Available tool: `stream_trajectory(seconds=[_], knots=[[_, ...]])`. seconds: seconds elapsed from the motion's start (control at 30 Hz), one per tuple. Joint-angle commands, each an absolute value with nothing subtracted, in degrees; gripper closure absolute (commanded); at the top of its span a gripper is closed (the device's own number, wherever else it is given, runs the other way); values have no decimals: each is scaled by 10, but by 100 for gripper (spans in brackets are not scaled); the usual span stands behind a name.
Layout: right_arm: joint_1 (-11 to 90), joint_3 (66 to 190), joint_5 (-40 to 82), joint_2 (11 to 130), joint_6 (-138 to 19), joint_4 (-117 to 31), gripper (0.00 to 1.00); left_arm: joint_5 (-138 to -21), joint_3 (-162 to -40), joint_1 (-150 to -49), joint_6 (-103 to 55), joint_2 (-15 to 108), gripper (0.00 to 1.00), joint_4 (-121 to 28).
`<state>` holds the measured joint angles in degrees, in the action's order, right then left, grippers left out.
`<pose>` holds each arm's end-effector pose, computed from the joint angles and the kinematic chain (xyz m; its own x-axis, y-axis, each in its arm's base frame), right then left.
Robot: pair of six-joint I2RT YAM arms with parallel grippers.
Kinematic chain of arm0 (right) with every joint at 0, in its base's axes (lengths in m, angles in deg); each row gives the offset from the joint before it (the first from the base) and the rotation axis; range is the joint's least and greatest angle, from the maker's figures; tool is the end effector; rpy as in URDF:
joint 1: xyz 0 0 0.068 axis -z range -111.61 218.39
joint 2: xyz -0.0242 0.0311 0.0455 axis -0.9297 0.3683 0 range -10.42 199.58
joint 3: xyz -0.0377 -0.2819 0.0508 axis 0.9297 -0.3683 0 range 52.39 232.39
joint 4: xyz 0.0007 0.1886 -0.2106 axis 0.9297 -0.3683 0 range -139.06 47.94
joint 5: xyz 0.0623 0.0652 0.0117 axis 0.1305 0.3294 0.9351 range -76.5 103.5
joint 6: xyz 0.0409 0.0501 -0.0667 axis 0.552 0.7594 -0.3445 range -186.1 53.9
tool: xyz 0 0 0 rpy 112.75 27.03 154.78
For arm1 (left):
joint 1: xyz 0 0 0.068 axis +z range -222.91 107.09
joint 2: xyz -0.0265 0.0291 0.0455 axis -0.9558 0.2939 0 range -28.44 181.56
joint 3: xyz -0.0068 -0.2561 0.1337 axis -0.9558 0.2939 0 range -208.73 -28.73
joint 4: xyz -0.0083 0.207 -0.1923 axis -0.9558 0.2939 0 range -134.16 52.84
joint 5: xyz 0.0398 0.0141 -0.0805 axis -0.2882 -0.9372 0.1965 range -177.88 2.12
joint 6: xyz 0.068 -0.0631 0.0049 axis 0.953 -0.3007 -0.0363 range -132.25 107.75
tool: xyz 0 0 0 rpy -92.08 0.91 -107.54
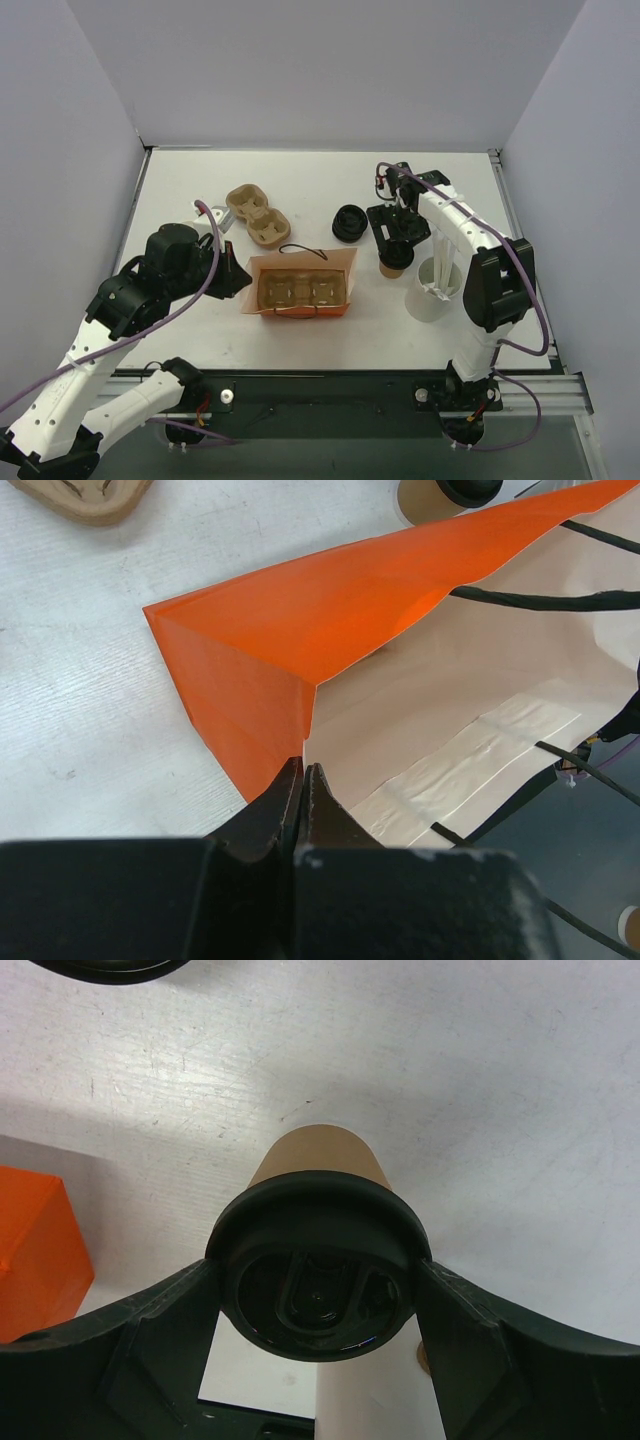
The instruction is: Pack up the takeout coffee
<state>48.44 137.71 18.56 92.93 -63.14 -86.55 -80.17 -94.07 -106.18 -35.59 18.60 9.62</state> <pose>0.4021 0.1538 0.2212 -0.8524 -0.2546 -0.4568 -0.3345 0.9369 0.1020 0.1541 -0.1145 0.3688 -0.6971 -0.0121 -0.7169 0.3908 0.8319 -0.3941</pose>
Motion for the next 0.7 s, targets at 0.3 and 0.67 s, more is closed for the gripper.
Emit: stream_trajectory(seconds=[0.3, 0.67], knots=[[486, 1378, 190, 895, -606, -878, 23, -807, -963, -1060, -354, 194, 100, 67], [490, 1396, 180, 890, -600, -891, 16, -808, -964, -1060, -344, 195, 100, 73]])
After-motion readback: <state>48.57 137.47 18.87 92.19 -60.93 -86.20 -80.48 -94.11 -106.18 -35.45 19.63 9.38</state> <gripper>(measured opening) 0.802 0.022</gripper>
